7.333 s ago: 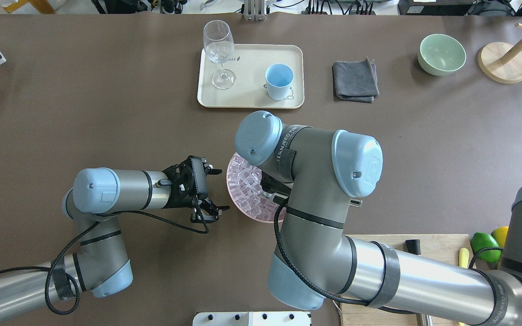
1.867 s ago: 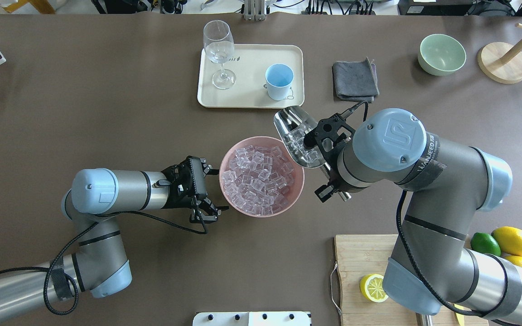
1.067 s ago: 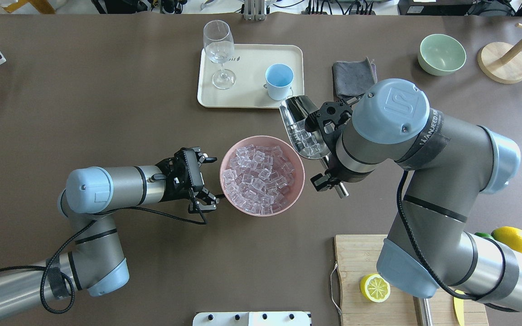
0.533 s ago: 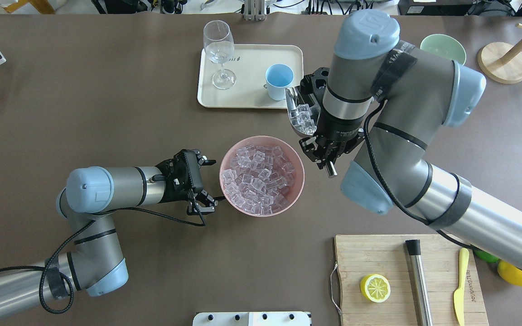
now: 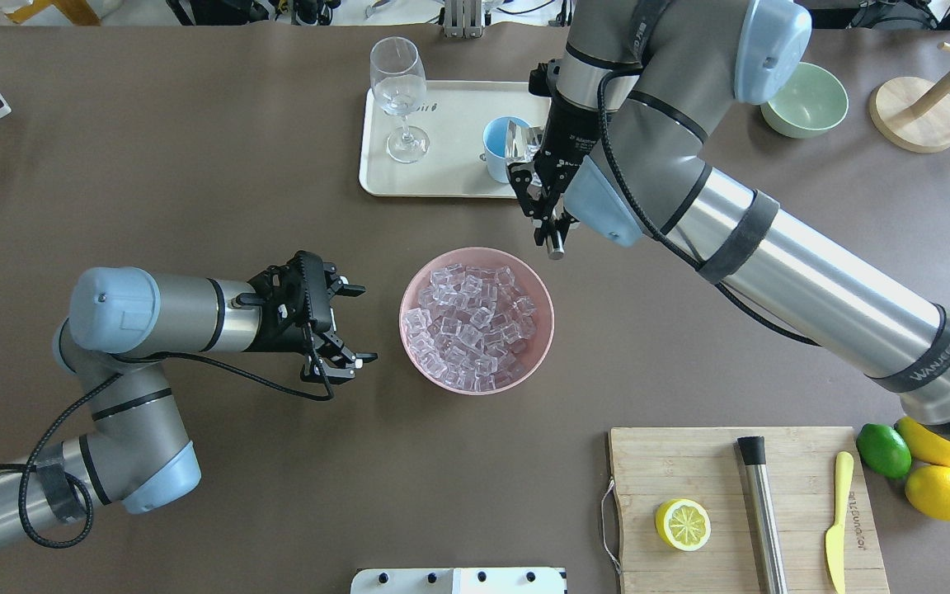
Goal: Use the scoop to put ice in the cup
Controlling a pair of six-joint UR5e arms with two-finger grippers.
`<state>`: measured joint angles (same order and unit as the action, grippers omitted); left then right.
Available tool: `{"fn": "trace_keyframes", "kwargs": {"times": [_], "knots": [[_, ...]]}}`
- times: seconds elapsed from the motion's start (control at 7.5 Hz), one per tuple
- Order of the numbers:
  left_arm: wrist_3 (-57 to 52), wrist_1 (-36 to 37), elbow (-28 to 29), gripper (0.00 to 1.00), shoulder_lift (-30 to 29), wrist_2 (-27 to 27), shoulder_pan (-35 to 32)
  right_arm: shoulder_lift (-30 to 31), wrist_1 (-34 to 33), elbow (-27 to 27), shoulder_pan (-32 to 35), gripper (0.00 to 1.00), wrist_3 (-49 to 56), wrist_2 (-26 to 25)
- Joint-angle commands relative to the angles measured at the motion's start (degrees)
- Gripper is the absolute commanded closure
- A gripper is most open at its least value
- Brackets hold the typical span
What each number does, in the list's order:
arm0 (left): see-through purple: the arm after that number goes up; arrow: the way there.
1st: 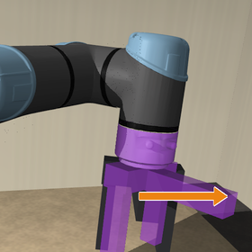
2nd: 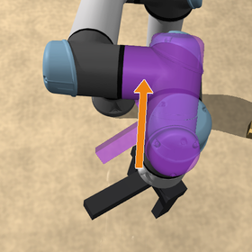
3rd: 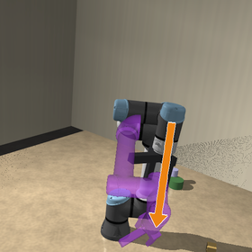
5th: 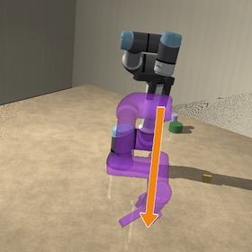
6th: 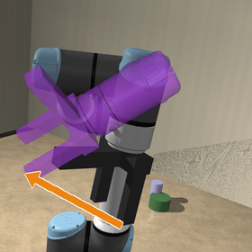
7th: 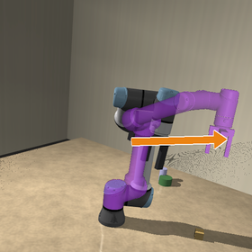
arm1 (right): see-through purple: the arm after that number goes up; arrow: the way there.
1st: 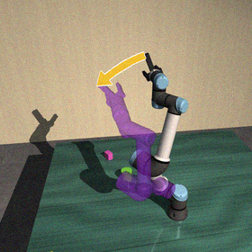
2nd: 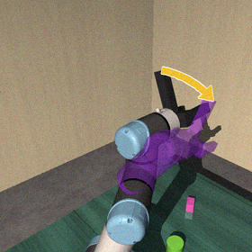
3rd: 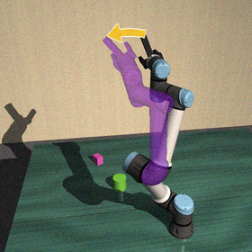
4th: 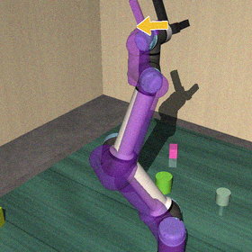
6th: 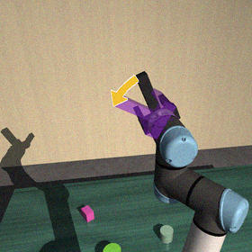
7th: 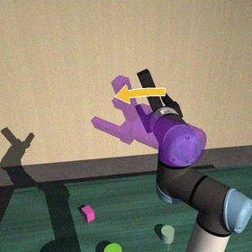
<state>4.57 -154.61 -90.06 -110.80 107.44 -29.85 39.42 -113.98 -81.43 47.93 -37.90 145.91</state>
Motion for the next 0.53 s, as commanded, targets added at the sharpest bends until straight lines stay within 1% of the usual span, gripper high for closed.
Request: {"fn": "trace_keyframes", "kwargs": {"times": [0.0,0.13,0.27,0.4], "knots": [[0.00,7.88,-4.41,0.01,3.66,11.25,-7.47,-4.09,-0.02,5.75,0.94,1.00,-0.07,5.49],[0.00,12.88,-6.68,0.01,5.84,14.95,-10.20,-4.01,-0.02,5.84,0.94,1.00,-0.07,6.83],[0.00,15.45,-9.66,0.01,8.73,16.21,-10.58,-3.57,-0.02,5.93,0.94,1.00,-0.07,8.84],[0.00,20.09,-12.91,0.01,12.16,16.22,-13.11,-3.22,-0.02,5.93,1.02,1.00,-0.07,11.04]]}}
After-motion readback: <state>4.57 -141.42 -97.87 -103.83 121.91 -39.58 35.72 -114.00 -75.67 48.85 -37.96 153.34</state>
